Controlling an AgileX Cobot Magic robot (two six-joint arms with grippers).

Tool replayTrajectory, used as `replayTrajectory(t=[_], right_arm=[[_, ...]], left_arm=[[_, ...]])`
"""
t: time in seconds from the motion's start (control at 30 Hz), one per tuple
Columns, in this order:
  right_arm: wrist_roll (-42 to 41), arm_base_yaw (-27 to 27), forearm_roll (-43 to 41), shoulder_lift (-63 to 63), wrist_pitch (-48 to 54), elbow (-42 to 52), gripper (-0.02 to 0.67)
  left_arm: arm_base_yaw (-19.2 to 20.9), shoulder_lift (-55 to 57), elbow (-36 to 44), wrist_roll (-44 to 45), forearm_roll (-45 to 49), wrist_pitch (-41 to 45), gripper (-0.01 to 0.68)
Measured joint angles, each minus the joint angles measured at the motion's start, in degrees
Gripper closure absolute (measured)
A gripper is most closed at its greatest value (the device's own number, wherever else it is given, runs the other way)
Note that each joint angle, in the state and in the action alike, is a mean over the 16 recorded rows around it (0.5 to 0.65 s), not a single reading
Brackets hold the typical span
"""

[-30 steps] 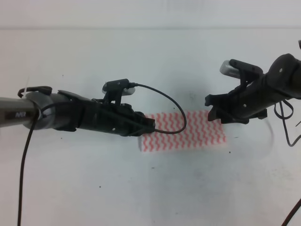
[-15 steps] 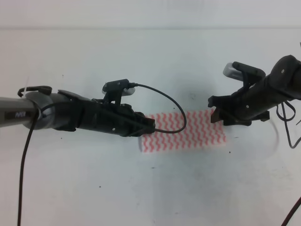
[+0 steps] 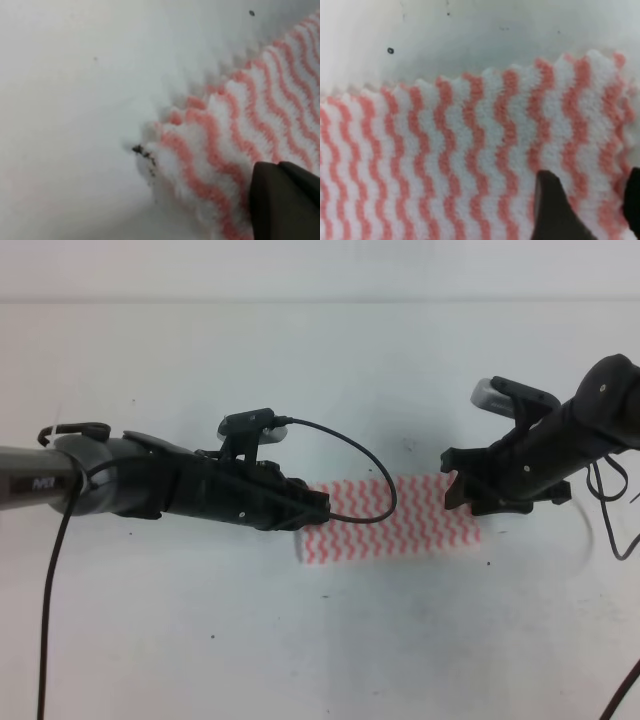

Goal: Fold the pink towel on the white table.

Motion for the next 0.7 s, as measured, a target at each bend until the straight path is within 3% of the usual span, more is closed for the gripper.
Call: replayTrajectory(t=[0.37,0.7], right_arm=[[0.0,0.0,0.4,1.4,0.7,-0.2,0.373],[0.0,0.0,0.4,2.9,1.2,-0.4,0.517]], left_arm=[[0.0,0.0,0.0,-0.2,-0.1,0.3,0.678],[0.0,0.0,0.0,-0.2,0.0,0.8,0.678]])
